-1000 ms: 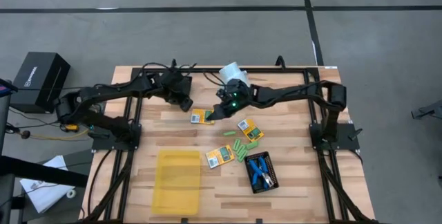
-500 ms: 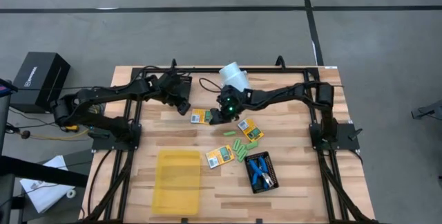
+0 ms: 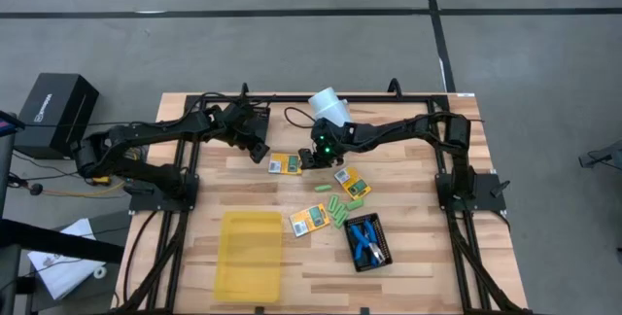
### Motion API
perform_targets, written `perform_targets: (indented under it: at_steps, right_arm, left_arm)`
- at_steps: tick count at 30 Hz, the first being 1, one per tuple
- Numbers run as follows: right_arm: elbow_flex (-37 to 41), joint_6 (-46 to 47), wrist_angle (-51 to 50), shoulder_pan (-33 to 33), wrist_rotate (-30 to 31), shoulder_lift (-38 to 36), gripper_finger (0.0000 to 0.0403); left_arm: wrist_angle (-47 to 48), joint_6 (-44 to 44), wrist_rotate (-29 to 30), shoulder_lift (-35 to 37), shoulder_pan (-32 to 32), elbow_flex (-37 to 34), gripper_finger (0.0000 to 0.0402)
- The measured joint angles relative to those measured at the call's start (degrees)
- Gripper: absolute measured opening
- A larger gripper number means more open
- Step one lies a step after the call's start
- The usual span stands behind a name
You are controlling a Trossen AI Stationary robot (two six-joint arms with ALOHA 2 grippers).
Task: Pick & Place School Supplies
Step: Put the yellow crayon box into the yellow bin
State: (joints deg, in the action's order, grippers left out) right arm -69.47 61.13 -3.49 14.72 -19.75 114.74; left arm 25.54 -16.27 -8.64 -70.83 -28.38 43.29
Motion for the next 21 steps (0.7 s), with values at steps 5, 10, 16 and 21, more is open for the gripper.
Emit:
perform_targets:
  at_steps: [5, 10, 16, 21]
  right_arm:
    - [0.00, 0.30, -0.23, 0.00, 1.35, 0.16, 0.0172]
    - [-0.46, 2.17, 1.23, 0.02, 1.44, 3.06, 0.0172]
    - [-5.11, 2.58, 2.56, -0.69, -1.42, 7.91, 0.0172]
    - [-10.84, 0.34, 1.34, -0.39, -1.94, 10.78, 0.0172]
  left_arm:
    - [-0.04, -0.20, -0.02, 0.00, 0.00, 0.00, 0.0145]
    - [-0.07, -0.44, -0.05, 0.00, -0.50, 0.00, 0.0145]
    - [-0.02, -0.37, -0.19, 0.06, -2.58, 0.00, 0.0145]
    - [-0.07, -0.28, -0.52, 0.62, -3.99, 0.04, 0.0145]
